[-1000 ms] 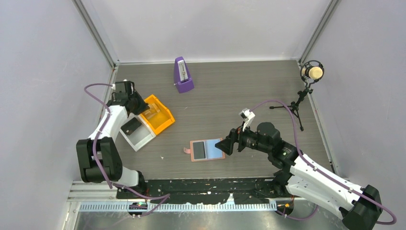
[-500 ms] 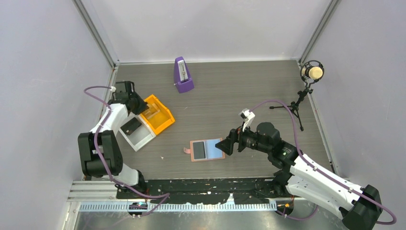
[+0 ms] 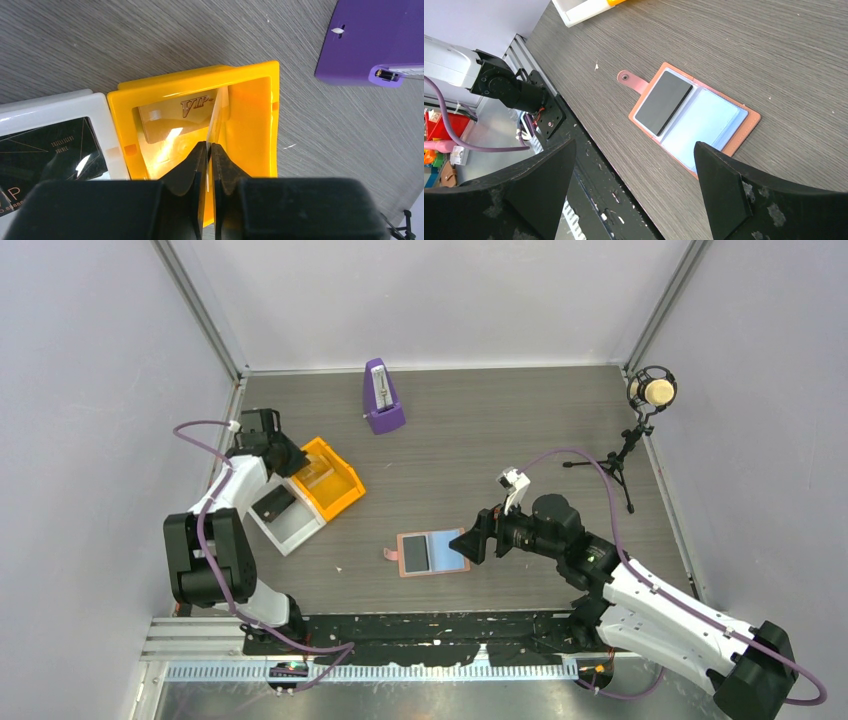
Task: Take the credit cards out of the card holder
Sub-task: Place the credit card in the storage box, then remove the credit card from the card holder.
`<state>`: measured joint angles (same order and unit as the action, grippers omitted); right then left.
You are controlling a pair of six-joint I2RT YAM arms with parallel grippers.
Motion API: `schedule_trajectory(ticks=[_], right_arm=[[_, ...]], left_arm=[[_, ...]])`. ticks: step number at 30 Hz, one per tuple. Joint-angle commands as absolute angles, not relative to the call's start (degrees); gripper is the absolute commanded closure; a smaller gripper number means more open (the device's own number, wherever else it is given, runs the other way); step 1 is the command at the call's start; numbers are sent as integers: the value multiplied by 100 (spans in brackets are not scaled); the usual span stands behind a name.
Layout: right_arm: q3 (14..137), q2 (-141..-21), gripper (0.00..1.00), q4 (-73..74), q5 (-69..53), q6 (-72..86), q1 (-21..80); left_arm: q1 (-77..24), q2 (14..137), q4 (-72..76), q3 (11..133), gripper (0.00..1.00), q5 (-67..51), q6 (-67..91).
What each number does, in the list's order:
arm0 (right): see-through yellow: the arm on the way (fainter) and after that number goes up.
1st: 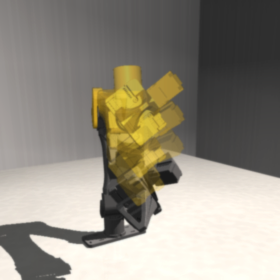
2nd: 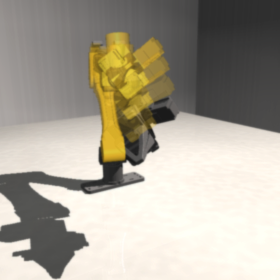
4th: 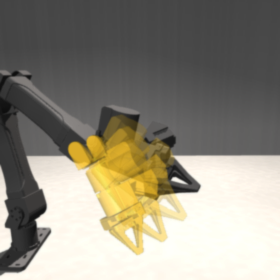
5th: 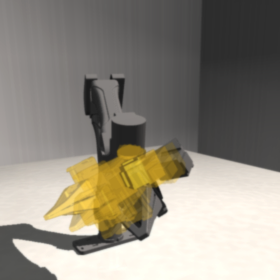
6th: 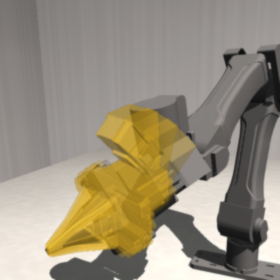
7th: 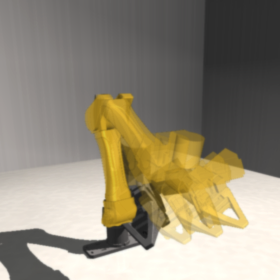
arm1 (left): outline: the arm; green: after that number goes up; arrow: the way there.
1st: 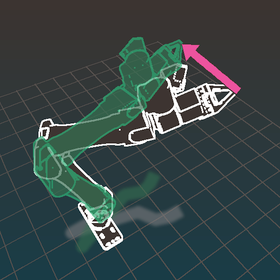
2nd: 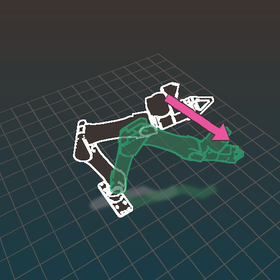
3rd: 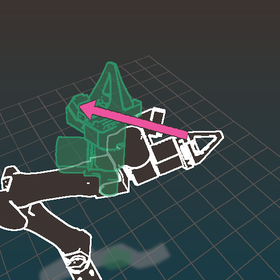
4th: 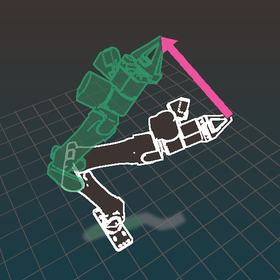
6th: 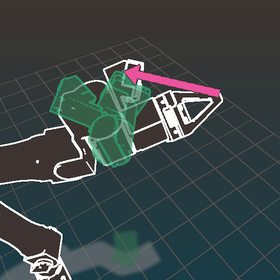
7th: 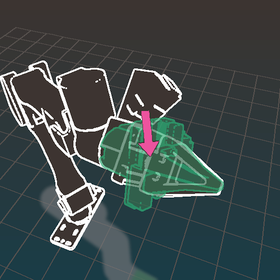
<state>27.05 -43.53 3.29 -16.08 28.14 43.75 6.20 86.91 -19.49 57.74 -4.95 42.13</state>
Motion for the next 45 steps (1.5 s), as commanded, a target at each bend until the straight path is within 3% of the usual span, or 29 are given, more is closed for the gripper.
schedule_trajectory(ticks=[1, 27, 34, 40, 45], right_arm=[[2856, -4355, 4, 199, -1518, 2727, 4359], [2890, -4242, 4, 410, -1496, 2926, 4359], [2958, -4357, 7, 552, -1365, 3211, 4360], [2951, -4521, 12, 597, -1248, 3557, 4363], [2841, -4590, 15, 537, -1291, 3549, 4368]], left_arm=[[677, 8758, -1789, 5923, 87, -277, 4239], [672, 8173, -2795, 6499, 66, 148, 3753], [596, 7630, -3132, 6351, 66, -952, 3362], [83, 6826, -3370, 5705, 66, -1451, 3028], [-1052, 6131, -3418, 5141, 65, -1470, 3046]])
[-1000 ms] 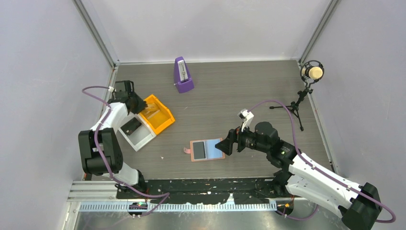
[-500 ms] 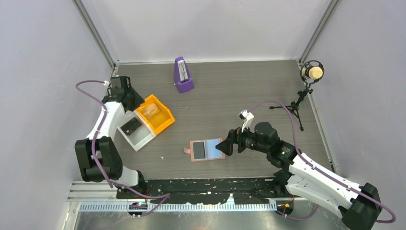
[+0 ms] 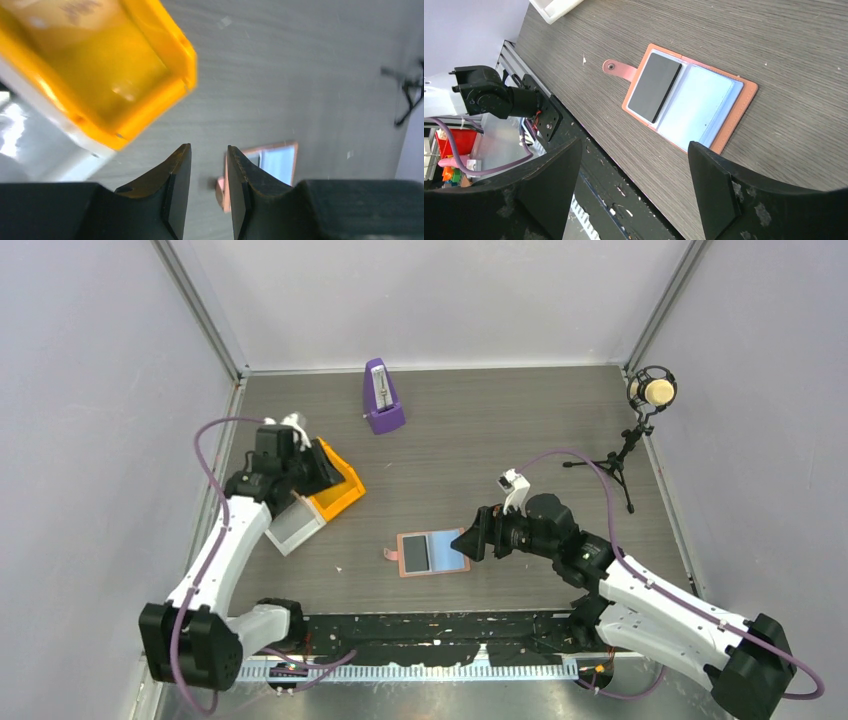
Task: Take the credit cards out of the card holder
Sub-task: Remove the credit card from the card holder.
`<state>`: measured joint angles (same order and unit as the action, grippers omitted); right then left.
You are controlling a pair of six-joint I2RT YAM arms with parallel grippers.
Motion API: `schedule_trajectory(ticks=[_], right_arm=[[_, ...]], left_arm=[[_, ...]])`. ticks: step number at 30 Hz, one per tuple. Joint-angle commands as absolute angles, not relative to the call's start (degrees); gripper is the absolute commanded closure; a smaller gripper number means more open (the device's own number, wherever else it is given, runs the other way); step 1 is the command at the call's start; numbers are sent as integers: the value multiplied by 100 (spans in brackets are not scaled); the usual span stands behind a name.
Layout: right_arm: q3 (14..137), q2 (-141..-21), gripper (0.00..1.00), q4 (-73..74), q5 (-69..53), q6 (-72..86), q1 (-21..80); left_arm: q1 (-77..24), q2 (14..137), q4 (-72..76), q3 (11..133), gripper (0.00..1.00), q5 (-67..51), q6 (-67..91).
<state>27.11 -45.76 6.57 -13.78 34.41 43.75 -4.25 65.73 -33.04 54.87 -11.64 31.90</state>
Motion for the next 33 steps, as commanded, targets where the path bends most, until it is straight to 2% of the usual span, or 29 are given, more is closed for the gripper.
schedule_trajectory(ticks=[1, 11, 18, 25, 33], right_arm=[[2820, -4573, 15, 545, -1268, 3506, 4362], [2774, -4441, 15, 820, -1027, 3340, 4368], [2641, -4735, 16, 437, -1109, 3596, 4366], [2730, -5387, 20, 47, -1211, 3767, 4375], [2857, -6314, 27, -777, -1580, 4097, 4445]], left_arm=[[-1257, 6010, -3280, 4977, 65, -1522, 3127], [-2865, 5838, -2274, 3808, 65, -1407, 3873], [-3611, 5970, -1064, 3350, 71, -1670, 4428], [-3689, 6250, -548, 2964, 85, -1352, 4482], [-3696, 7006, 875, 2313, 92, -1650, 4878]])
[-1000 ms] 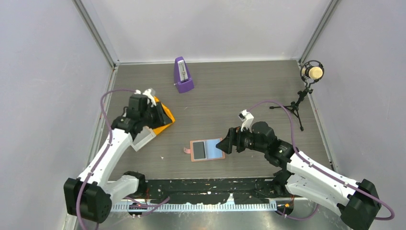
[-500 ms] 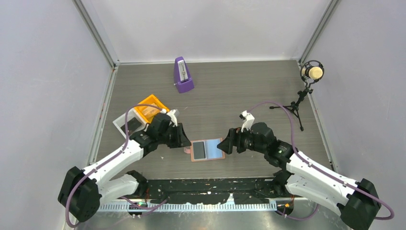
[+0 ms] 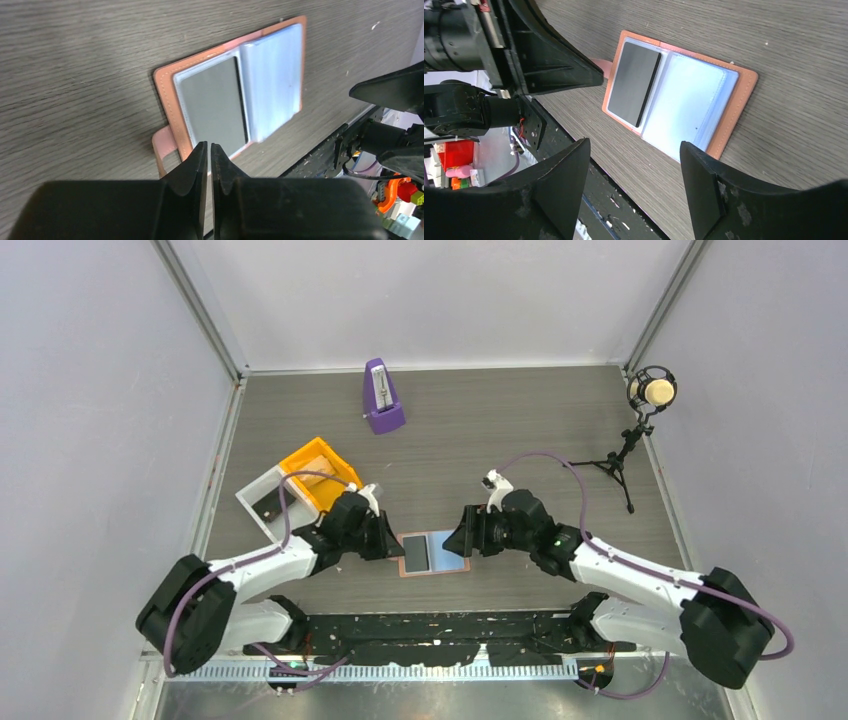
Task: Take the credit cards out of the card holder
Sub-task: Remove the credit card from the card holder.
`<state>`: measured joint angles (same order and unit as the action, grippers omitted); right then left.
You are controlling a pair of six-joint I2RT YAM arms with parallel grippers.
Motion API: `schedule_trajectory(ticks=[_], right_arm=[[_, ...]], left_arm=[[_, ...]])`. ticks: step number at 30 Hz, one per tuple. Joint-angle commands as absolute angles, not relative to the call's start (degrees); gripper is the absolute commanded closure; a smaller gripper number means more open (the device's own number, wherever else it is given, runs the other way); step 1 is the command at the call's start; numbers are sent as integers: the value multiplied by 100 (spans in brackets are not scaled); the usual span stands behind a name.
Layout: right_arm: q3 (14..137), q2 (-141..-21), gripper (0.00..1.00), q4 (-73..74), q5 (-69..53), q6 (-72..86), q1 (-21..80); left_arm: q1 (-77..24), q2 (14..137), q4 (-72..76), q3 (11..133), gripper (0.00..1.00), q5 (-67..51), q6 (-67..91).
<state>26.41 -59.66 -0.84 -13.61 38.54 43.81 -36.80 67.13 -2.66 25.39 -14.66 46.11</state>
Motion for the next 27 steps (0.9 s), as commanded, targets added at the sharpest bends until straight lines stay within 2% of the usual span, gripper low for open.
schedule_trajectory(ticks=[1, 5, 19, 27], right_arm=[[2898, -6396, 30, -815, -1599, 4131, 4459], [3127, -6907, 37, -944, -1640, 4134, 4565], [3657, -8401, 59, -1414, -1467, 4353, 4873], [3576, -8737, 69, -1511, -1150, 4290, 4896]], left_arm=[[-3696, 7112, 1045, 2245, 93, -1700, 4938], [-3709, 7331, 1473, 1993, 95, -1716, 5053], [-3711, 7291, 1393, 1650, 96, -1500, 4923], [-3715, 7359, 1666, 1479, 96, -1577, 4991]])
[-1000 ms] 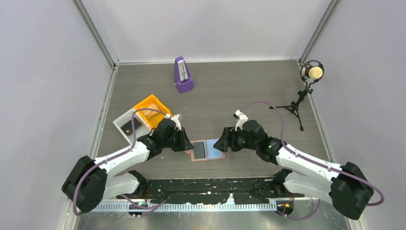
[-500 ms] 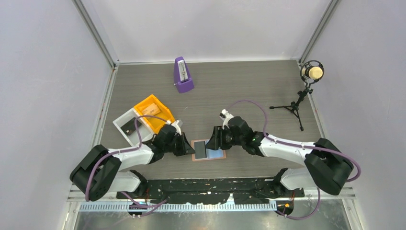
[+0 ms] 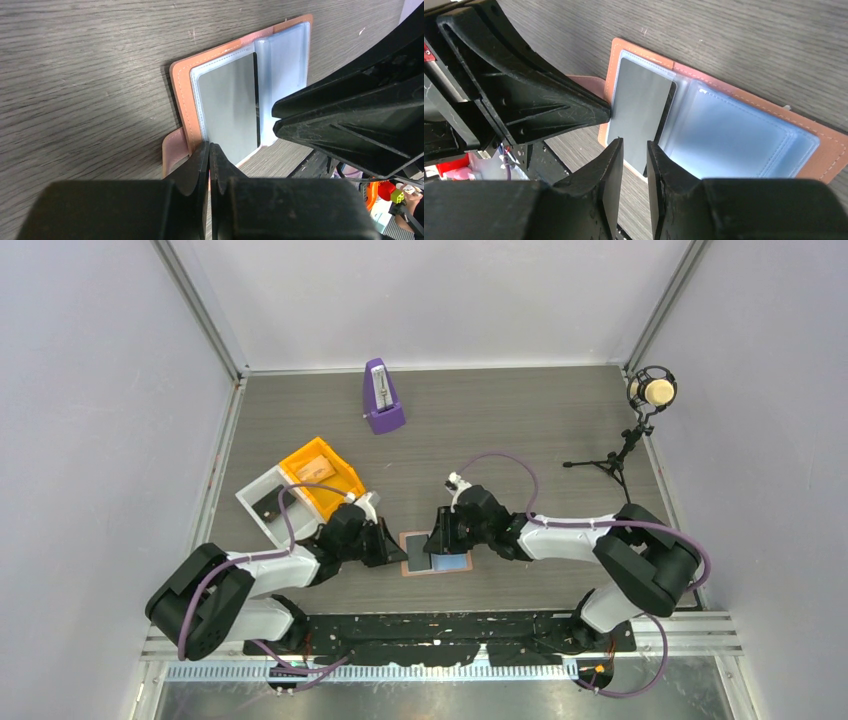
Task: Take the credit cards out of the card holder
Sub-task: Remove the credit card from the card holder.
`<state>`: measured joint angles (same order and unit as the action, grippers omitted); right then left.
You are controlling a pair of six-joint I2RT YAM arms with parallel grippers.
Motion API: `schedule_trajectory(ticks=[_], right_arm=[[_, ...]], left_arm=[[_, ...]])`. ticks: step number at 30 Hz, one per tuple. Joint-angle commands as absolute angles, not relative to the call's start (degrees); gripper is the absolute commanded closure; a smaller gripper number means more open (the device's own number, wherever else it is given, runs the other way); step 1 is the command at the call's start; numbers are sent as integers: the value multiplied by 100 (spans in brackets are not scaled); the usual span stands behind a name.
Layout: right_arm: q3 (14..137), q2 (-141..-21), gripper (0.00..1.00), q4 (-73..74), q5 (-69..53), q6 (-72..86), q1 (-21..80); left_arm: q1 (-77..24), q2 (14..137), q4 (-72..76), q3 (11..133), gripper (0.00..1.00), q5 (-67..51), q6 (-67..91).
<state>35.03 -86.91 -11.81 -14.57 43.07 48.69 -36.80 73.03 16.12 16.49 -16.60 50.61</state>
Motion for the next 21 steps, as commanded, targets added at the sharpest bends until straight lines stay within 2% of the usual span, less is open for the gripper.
schedule_trajectory(ticks=[1, 11, 21], right_arm=[[3570, -8787, 70, -1516, -1127, 4274, 4896], [3460, -8954, 71, -1617, -939, 4263, 4896], [3408, -9188, 69, -1884, -1116, 4348, 4900]], left_arm=[[-3711, 7366, 1682, 1465, 96, -1588, 4999], [-3710, 7311, 1757, 1393, 96, -1627, 5010], [-3718, 7358, 1765, 1397, 96, -1622, 5001]])
